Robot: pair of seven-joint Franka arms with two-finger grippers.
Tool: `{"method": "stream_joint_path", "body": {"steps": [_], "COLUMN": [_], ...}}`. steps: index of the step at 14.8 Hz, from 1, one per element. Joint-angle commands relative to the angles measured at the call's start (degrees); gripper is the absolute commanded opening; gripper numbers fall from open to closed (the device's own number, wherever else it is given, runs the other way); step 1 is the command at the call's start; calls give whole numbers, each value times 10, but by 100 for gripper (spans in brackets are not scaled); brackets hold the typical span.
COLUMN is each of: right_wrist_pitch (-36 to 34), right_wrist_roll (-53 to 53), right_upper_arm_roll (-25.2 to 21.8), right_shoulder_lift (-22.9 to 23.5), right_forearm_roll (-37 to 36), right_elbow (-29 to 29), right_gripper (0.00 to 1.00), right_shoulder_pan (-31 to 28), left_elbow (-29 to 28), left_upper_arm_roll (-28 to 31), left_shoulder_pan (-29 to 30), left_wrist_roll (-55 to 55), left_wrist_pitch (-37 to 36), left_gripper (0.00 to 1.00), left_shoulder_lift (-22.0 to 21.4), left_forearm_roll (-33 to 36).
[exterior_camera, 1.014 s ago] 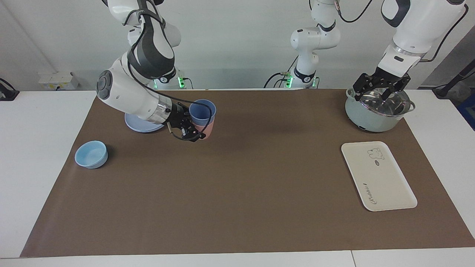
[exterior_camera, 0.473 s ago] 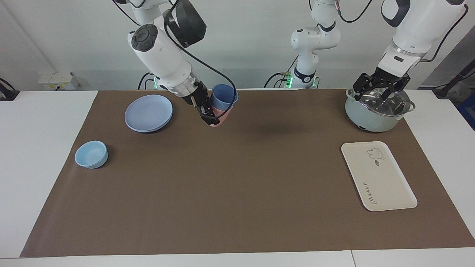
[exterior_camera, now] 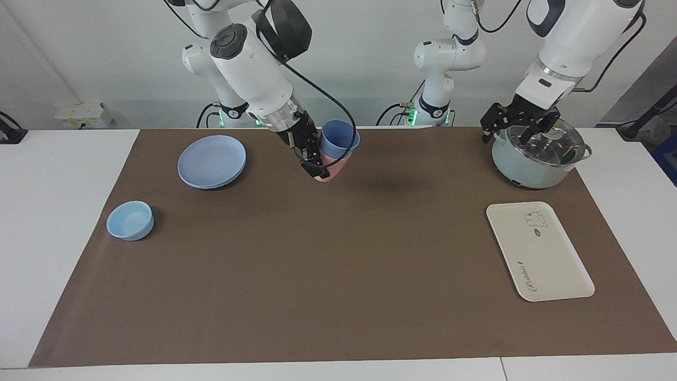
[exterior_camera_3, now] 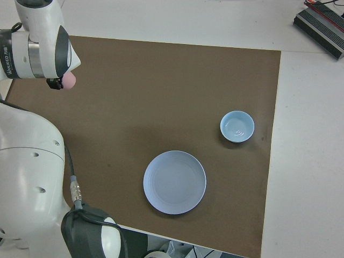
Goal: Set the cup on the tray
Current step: 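Reach the left gripper toward the blue cup rim held by the right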
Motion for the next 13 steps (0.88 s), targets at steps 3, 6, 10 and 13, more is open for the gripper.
{"method": "stream_joint_path", "body": {"steps": [3,6,10,13], "right_wrist_pitch": [15,15,16,15], "right_wrist_roll": [20,20,17,15], "right_upper_arm_roll": [4,5,4,5], "right_shoulder_lift": [0,-1,-1,-2], "right_forearm_roll": [-7,-8,-8,-9], "right_elbow": [5,5,4,2], "right_gripper": [0,0,0,0], "right_shoulder_pan": [-1,0,0,0], "left_elbow": [-10,-19,-31,-68], "left_upper_arm_roll": [5,4,2,2], "left_shoulder_pan": [-84,-152,-198,-232], "left_wrist_roll": [-154,-272,-363,-412], "left_wrist_pitch": [63,153,246,334], "left_gripper": [100,97,95,91], "left_shoulder_lift": [-7,-7,-4,-11], "left_forearm_roll": [-76,-92,-93,-94]}}
